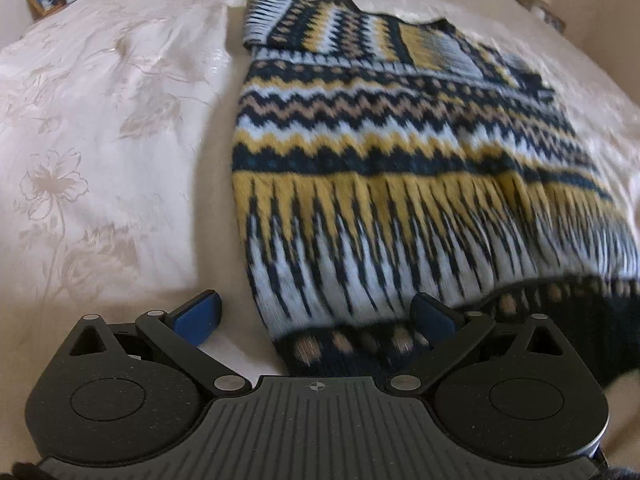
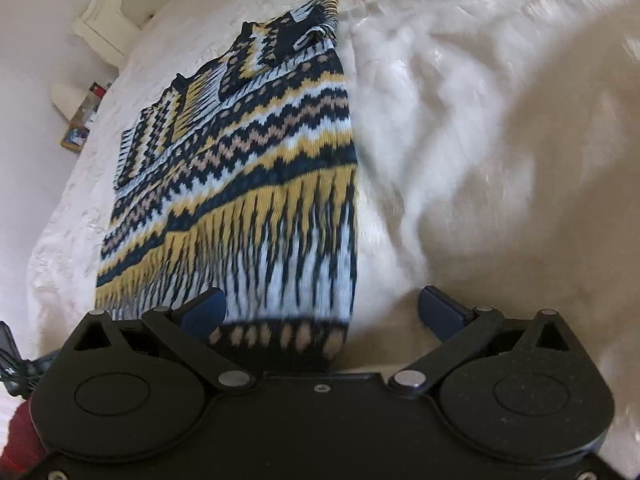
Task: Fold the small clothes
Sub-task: 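Release the folded side and smooth the sweater with both grippers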
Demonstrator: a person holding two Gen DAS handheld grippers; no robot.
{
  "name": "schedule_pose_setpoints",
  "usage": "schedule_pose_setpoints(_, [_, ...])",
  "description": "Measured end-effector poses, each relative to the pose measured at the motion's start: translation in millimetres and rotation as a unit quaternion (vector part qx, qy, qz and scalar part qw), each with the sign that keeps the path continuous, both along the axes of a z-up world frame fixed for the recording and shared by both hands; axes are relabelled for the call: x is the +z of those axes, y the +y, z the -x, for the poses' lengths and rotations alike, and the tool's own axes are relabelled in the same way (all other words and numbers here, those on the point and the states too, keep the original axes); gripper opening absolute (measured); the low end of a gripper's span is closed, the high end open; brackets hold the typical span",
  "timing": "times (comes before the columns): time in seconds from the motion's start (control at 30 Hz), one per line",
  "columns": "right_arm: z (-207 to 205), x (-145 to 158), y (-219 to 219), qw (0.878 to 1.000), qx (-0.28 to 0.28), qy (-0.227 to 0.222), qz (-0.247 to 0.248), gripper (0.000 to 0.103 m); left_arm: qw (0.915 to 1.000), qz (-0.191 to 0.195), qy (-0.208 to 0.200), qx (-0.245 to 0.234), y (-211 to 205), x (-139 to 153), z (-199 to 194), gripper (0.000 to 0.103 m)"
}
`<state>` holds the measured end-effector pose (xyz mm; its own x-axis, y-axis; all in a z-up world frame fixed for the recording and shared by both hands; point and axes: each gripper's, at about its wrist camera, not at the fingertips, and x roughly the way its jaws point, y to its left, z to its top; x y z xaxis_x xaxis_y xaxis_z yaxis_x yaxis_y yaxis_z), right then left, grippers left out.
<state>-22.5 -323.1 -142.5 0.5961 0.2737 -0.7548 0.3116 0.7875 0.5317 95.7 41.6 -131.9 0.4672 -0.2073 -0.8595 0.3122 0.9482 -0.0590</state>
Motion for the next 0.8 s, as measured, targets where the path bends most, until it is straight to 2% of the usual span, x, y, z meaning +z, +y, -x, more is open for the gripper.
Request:
schedule_pose_setpoints(0.1, [5.3,1.6,4.0,1.000,0.007,0.004,-0.007,0.102,0.9999,0.002,0.011,-0.009,-2.1,0.9,7.4,0.102])
schedule_pose_setpoints(0.3, [7.6,5.0,12.8,0.999,0.040,0.025,-0.012,0.102,0.9973,0.035,0.059,-0.027,-1.0,3.9,21.9,0.102])
schedule_pose_setpoints(0.53, [-1.6,-5.7,30.4,0.993,0.096,0.057,0.029,0.103,0.9980,-0.003,0.035,-0.053,-14.3,-7.3,26.3,0.102])
schedule_pose_setpoints(0.8, [-9.7,-12.1,37.5,0.991,0.105,0.056,0.060,0.103,0.9984,0.010,0.018,-0.053,-11.8,-9.2,25.8,0.103])
